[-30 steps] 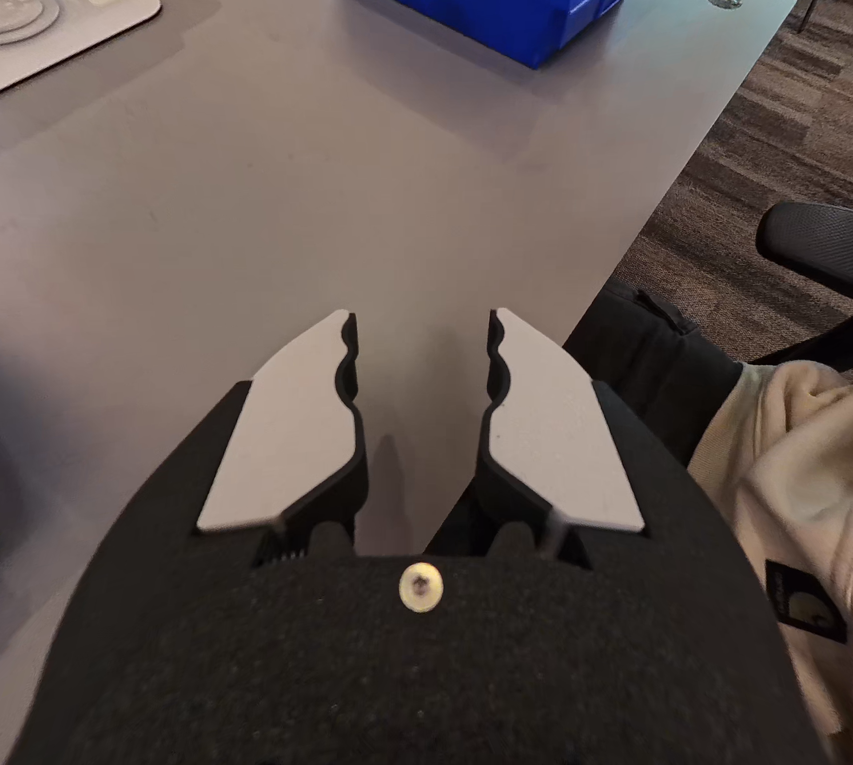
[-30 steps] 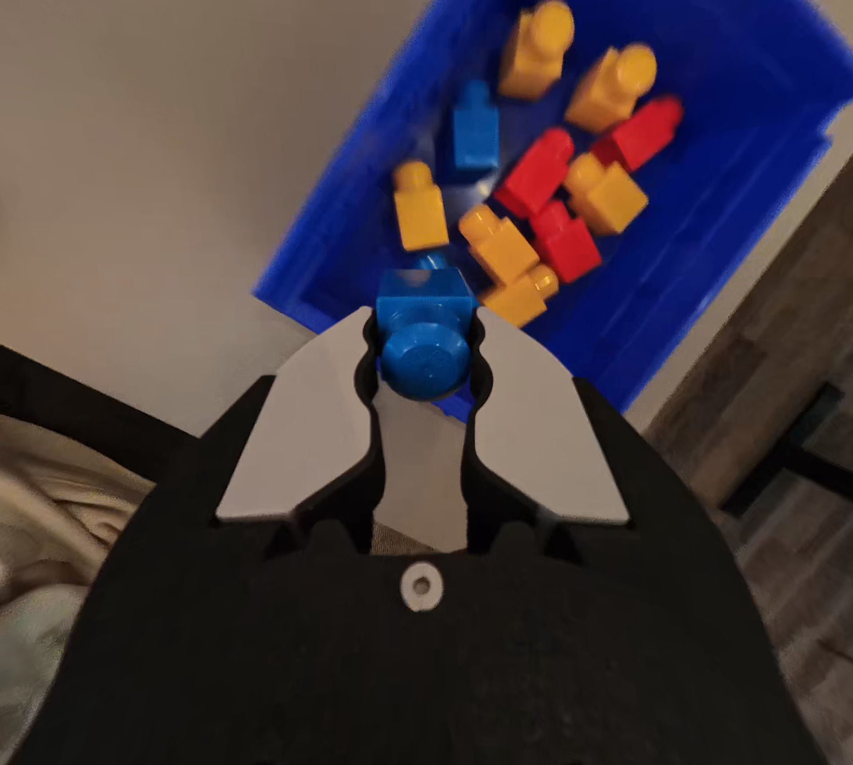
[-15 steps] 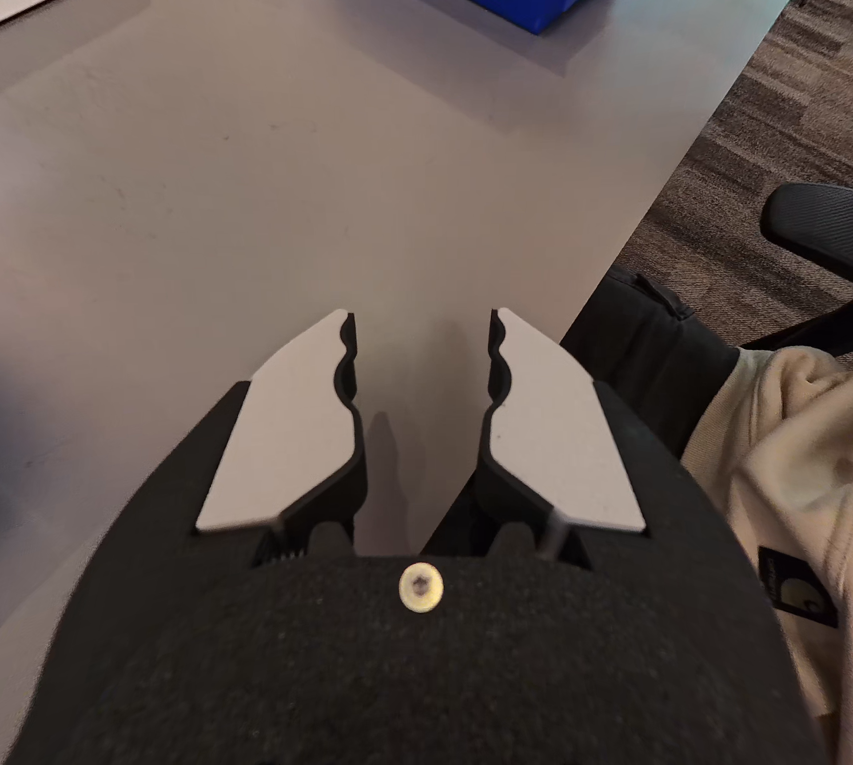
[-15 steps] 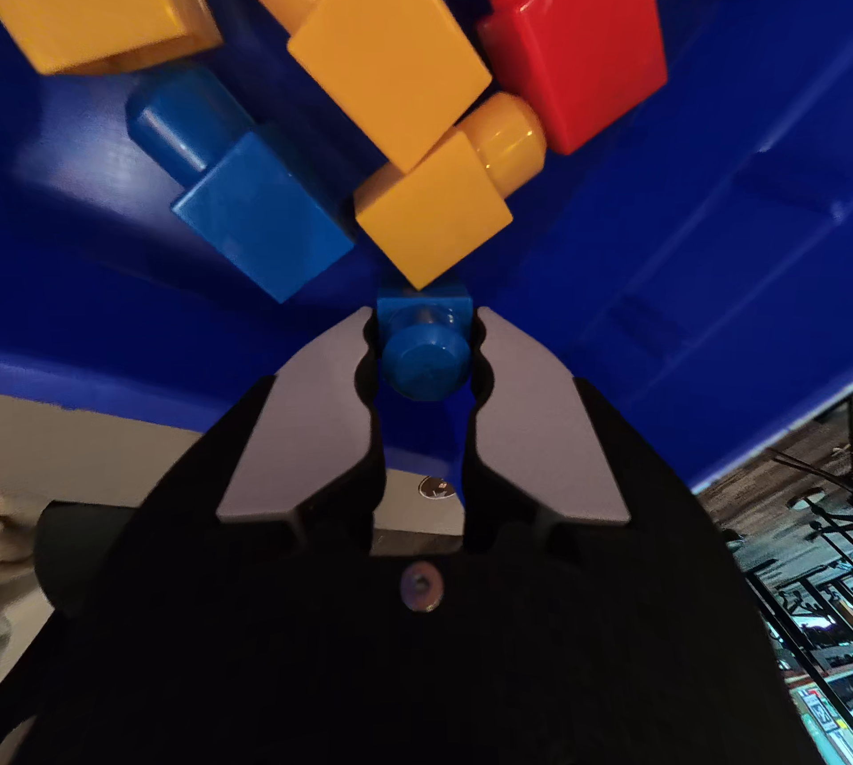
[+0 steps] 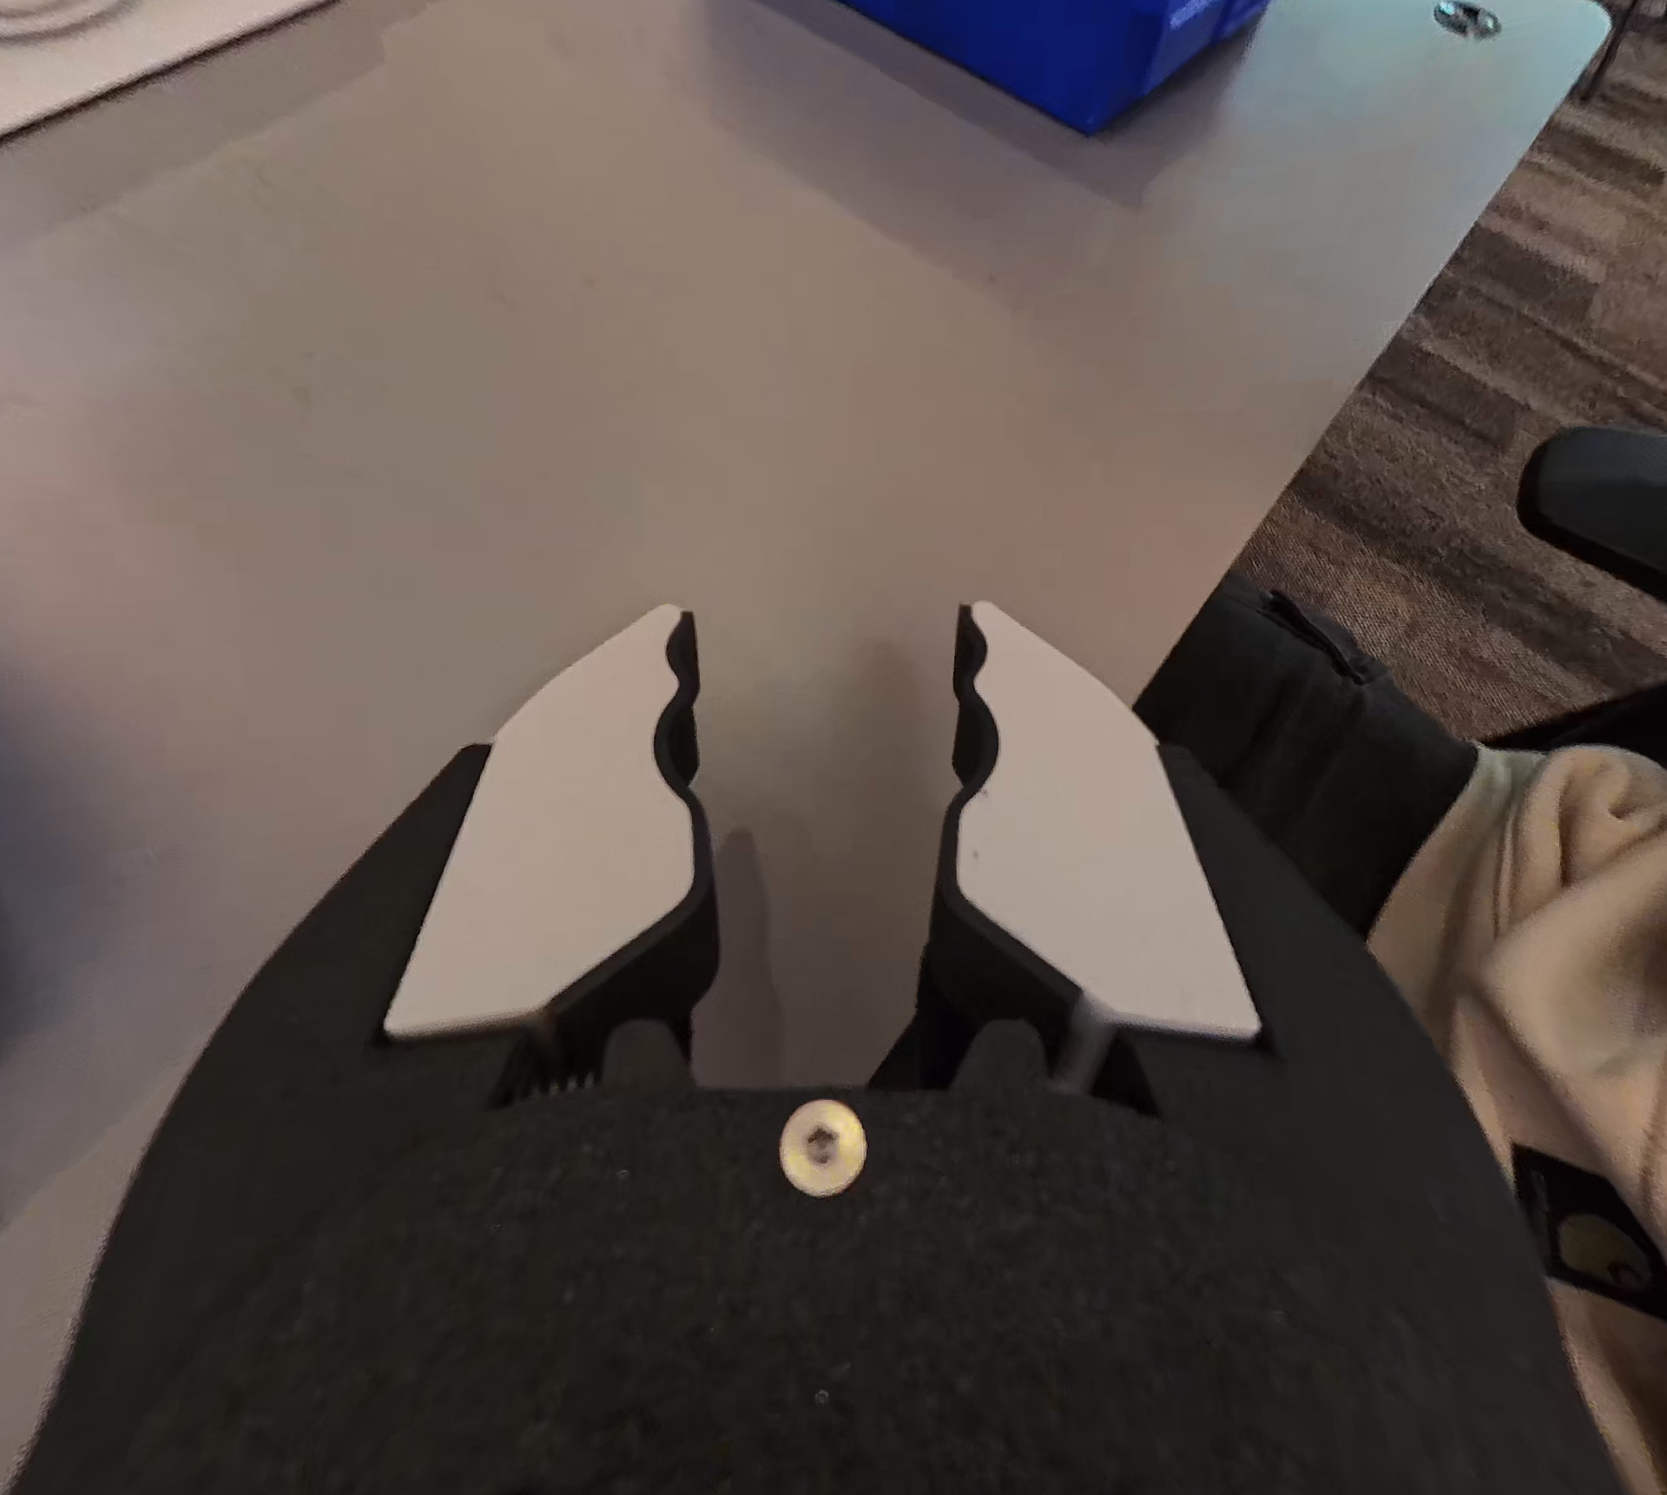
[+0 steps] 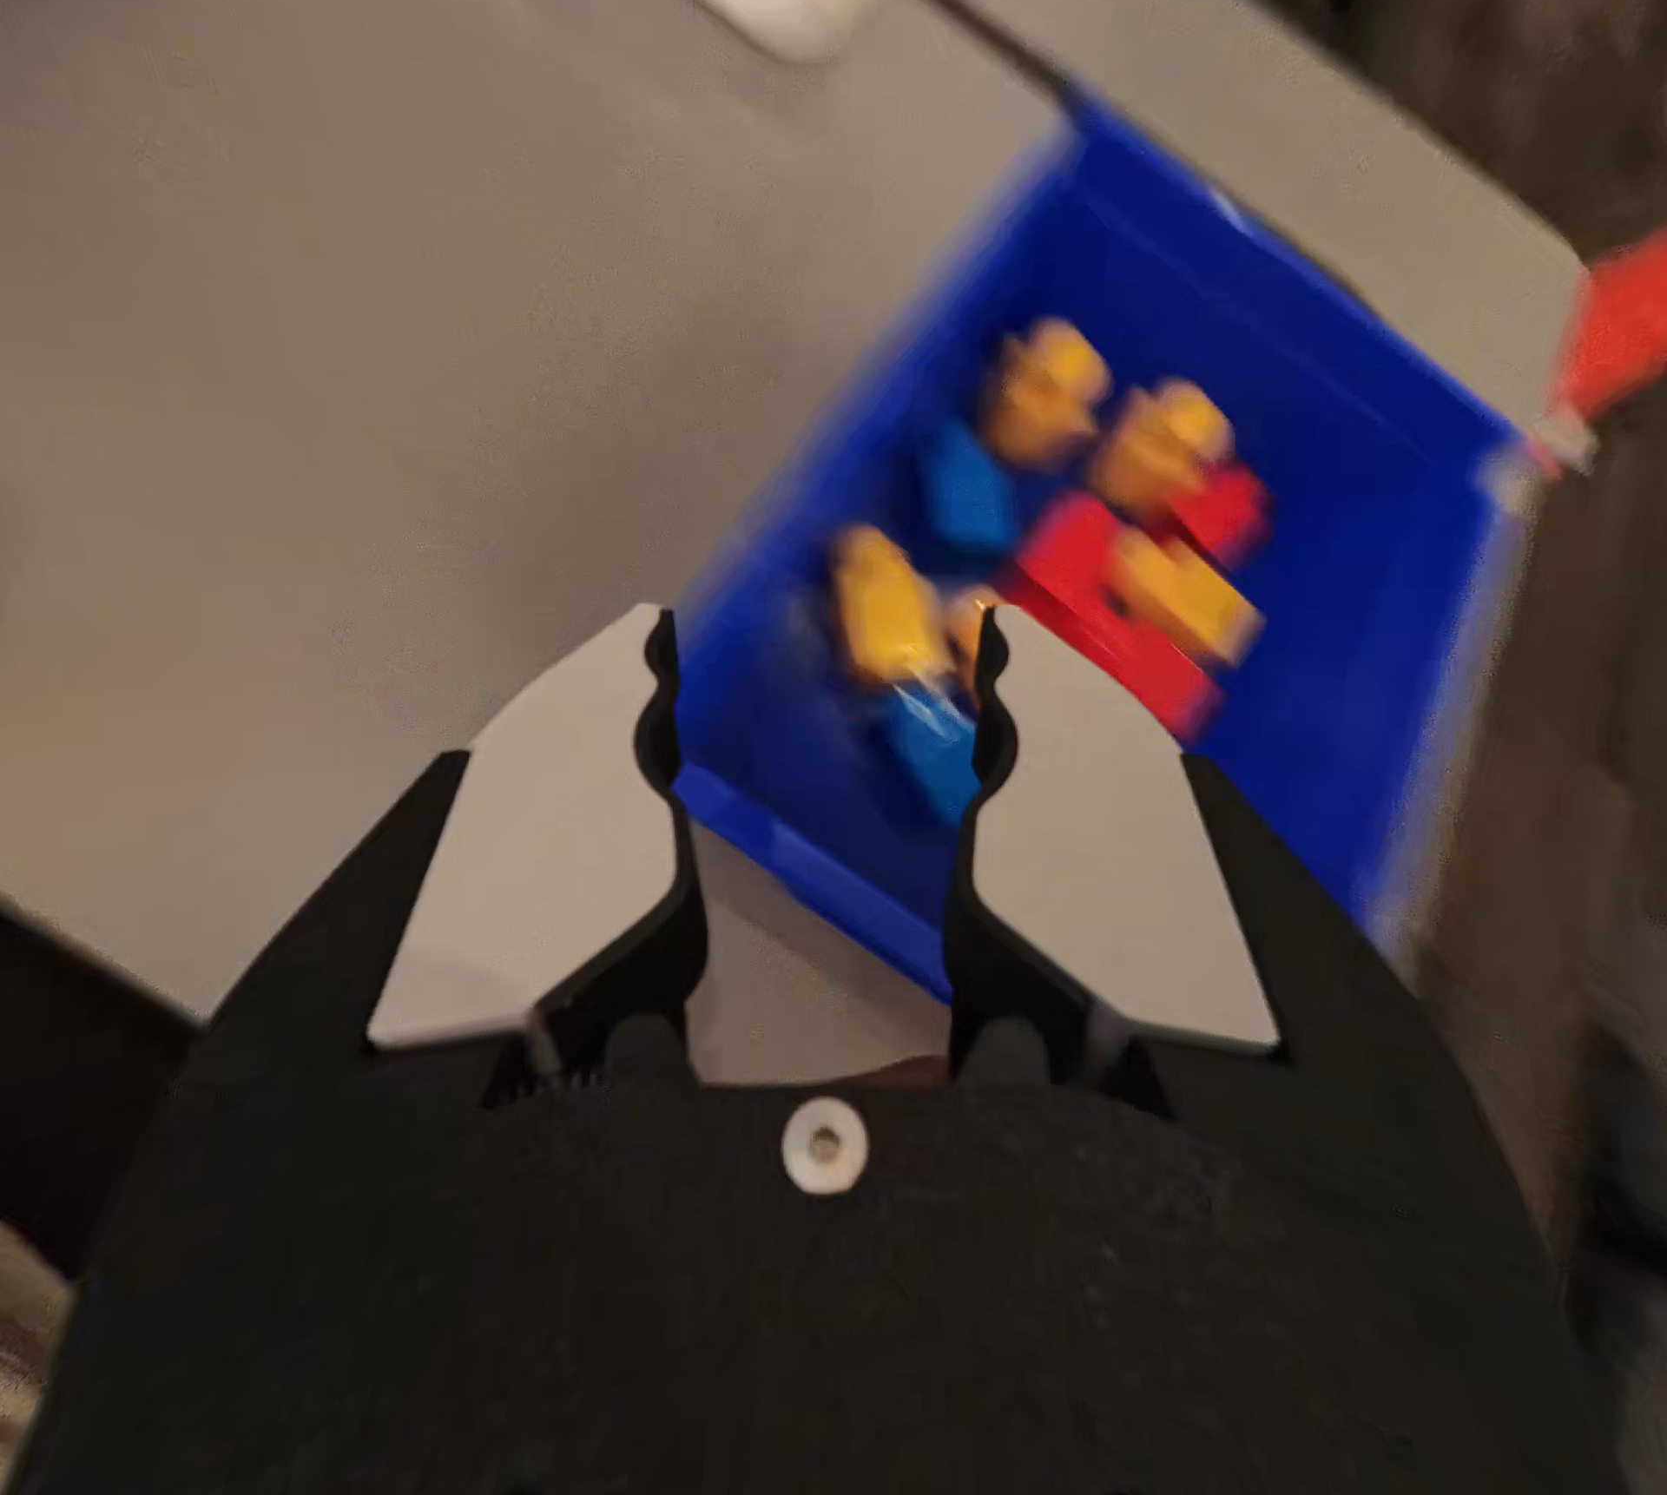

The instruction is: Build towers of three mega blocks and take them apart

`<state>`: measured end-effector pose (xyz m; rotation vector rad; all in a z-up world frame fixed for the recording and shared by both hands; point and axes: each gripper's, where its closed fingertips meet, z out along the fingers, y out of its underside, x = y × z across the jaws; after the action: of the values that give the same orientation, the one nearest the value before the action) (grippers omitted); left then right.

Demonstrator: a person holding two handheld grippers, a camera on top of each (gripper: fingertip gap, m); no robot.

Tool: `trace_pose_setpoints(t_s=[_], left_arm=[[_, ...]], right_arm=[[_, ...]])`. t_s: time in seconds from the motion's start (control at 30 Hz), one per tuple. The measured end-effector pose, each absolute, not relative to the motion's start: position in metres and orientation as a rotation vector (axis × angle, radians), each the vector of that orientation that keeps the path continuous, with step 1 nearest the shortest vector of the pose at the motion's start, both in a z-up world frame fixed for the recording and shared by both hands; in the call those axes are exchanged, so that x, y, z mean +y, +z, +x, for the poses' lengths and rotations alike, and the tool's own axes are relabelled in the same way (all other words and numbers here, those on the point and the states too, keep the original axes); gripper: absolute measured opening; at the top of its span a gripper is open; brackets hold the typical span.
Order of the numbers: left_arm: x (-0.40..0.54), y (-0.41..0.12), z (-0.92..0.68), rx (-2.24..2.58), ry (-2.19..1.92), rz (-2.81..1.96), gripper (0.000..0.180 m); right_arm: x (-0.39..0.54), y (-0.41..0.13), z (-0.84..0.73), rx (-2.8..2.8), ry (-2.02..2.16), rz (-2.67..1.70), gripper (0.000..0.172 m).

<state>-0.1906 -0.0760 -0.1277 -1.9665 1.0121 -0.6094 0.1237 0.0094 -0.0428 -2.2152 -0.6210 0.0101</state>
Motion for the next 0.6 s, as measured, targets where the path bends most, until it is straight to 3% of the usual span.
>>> trace_pose_setpoints(t_s=[0.03, 0.13, 0.23, 0.3, 0.43, 0.6], left_arm=[[-0.072, -0.124, -0.192, 0.984, -0.607, -1.953, 0.054], [-0.057, -0.12, -0.202, 0.876, -0.572, -1.943, 0.056], [-0.047, -0.116, -0.21, 0.757, -0.611, -1.945, 0.062], [-0.044, -0.116, -0.214, 0.711, -0.648, -1.955, 0.068], [-0.044, -0.109, -0.221, 0.658, -0.698, -1.93, 0.073], [-0.031, -0.071, -0.261, 0.602, -0.479, -1.88, 0.073]], right_arm=[[-0.001, -0.037, 0.076, -0.672, 0.183, -2.093, 0.062], [-0.033, -0.062, -0.046, -0.775, 0.575, -1.882, 0.057], [-0.021, -0.101, -0.083, -0.891, 0.325, -1.823, 0.065], [-0.009, -0.097, -0.086, -0.858, 0.156, -1.7, 0.056], [-0.009, -0.095, -0.08, -0.77, 0.092, -1.596, 0.043], [-0.015, -0.1, -0.073, -0.681, 0.256, -1.619, 0.049]])
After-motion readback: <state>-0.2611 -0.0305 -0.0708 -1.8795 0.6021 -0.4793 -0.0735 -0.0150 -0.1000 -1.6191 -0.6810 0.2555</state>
